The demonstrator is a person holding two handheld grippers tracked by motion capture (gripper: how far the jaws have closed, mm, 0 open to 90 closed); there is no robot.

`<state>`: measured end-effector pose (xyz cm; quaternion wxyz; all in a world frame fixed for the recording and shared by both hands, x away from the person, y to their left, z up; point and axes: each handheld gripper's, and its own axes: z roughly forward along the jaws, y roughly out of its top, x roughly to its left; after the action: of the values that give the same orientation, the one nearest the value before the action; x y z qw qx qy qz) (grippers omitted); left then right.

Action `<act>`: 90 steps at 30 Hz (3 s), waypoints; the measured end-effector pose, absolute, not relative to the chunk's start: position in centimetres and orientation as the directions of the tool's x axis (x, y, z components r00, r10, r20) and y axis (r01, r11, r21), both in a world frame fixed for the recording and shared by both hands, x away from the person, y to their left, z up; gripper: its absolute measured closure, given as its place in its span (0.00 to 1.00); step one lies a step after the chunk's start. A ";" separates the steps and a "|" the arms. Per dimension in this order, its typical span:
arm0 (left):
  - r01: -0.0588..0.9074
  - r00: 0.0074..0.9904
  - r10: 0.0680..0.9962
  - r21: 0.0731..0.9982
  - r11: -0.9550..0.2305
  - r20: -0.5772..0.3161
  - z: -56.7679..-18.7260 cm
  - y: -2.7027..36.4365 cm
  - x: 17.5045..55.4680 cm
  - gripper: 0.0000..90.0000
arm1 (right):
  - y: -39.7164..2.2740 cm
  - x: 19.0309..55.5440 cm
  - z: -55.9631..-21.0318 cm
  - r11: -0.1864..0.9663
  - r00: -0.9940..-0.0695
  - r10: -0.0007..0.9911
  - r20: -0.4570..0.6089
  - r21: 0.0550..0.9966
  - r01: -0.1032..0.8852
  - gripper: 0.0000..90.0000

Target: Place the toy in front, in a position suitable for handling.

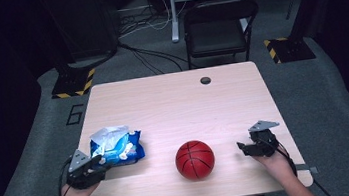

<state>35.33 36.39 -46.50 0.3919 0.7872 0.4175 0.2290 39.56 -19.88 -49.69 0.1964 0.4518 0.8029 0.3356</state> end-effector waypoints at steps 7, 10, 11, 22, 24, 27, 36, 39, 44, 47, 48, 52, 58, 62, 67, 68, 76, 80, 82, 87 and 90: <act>0.463 0.609 0.793 0.795 -0.393 0.037 -46.3 32.7 35.8 0.74 | -19.1 38.0 -48.2 0.353 -0.520 0.854 -0.006 0.741 0.571 0.66; 0.464 0.629 0.778 0.795 -0.391 0.016 -46.1 30.9 35.7 0.79 | -18.6 37.2 -47.7 0.324 -0.508 0.861 0.016 0.753 0.573 0.69; 0.460 0.634 0.773 0.796 -0.394 0.016 -46.0 30.2 35.7 0.80 | -18.5 37.1 -47.6 0.326 -0.509 0.861 0.014 0.754 0.571 0.69; 0.451 0.701 0.713 0.777 -0.438 -0.005 -46.7 23.7 36.1 0.91 | -15.1 35.5 -48.0 0.370 -0.538 0.843 0.009 0.716 0.592 0.83; 0.447 0.717 0.697 0.770 -0.455 -0.005 -47.0 22.7 36.0 0.93 | -14.7 35.3 -47.9 0.365 -0.547 0.837 0.023 0.722 0.588 0.87; 0.441 0.730 0.683 0.765 -0.469 -0.002 -47.4 21.9 35.8 0.96 | -14.1 35.0 -47.7 0.363 -0.562 0.826 0.031 0.734 0.574 0.92; 0.439 0.755 0.656 0.751 -0.493 -0.010 -48.3 20.0 35.6 1.00 | -12.6 34.9 -47.9 0.366 -0.567 0.823 0.030 0.736 0.569 0.96; 0.452 0.756 0.654 0.750 -0.482 -0.036 -48.5 19.5 35.7 1.00 | -12.0 34.7 -48.0 0.373 -0.579 0.814 0.032 0.735 0.566 0.97; 0.451 0.769 0.638 0.743 -0.494 -0.043 -48.9 18.0 35.5 1.00 | -11.0 34.5 -48.4 0.382 -0.592 0.804 0.047 0.722 0.576 0.99; 0.468 0.758 0.650 0.740 -0.483 -0.056 -48.8 17.9 35.7 1.00 | -10.6 34.5 -48.4 0.383 -0.594 0.803 0.046 0.724 0.574 1.00; 0.472 0.757 0.650 0.740 -0.479 -0.062 -48.8 17.9 35.9 1.00 | -10.6 34.6 -48.4 0.378 -0.594 0.803 0.052 0.726 0.575 1.00; 0.492 0.750 0.656 0.736 -0.465 -0.087 -48.9 18.0 35.9 1.00 | -10.6 34.7 -48.4 0.347 -0.583 0.808 0.089 0.728 0.592 1.00; 0.492 0.752 0.653 0.734 -0.468 -0.088 -48.6 18.0 36.0 1.00 | -10.6 34.8 -47.5 0.312 -0.573 0.813 0.105 0.752 0.581 1.00; 0.490 0.742 0.665 0.747 -0.450 -0.086 -48.0 18.3 36.5 1.00 | -10.3 35.2 -46.8 0.307 -0.571 0.815 0.096 0.765 0.566 1.00; 0.508 0.715 0.691 0.755 -0.415 -0.102 -47.2 18.6 37.8 1.00 | -9.9 36.4 -46.5 0.298 -0.566 0.818 0.099 0.769 0.566 1.00; 0.507 0.714 0.693 0.754 -0.417 -0.097 -47.1 18.7 38.1 1.00 | -9.9 36.7 -46.5 0.295 -0.565 0.819 0.103 0.769 0.568 1.00; 0.499 0.699 0.713 0.757 -0.421 -0.064 -47.4 18.5 39.6 1.00 | -9.5 38.6 -47.6 0.287 -0.547 0.830 0.111 0.755 0.589 1.00; 0.503 0.695 0.716 0.759 -0.415 -0.069 -48.1 18.3 40.4 1.00 | -9.6 39.5 -47.9 0.288 -0.539 0.836 0.102 0.754 0.590 1.00; 0.514 0.684 0.725 0.759 -0.398 -0.084 -48.6 18.1 40.6 1.00 | -9.6 40.0 -48.2 0.290 -0.533 0.840 0.104 0.744 0.602 1.00; 0.524 0.681 0.726 0.757 -0.390 -0.098 -49.1 18.1 40.8 1.00 | -9.8 40.2 -48.7 0.276 -0.527 0.841 0.123 0.740 0.613 1.00; 0.521 0.680 0.727 0.759 -0.391 -0.092 -49.1 18.1 40.9 1.00 | -9.9 40.1 -48.8 0.279 -0.532 0.838 0.117 0.747 0.603 1.00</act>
<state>40.85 18.10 -49.15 0.4011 0.8241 0.3786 0.1287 40.09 -9.86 -48.80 0.1521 0.4591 0.7851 0.3870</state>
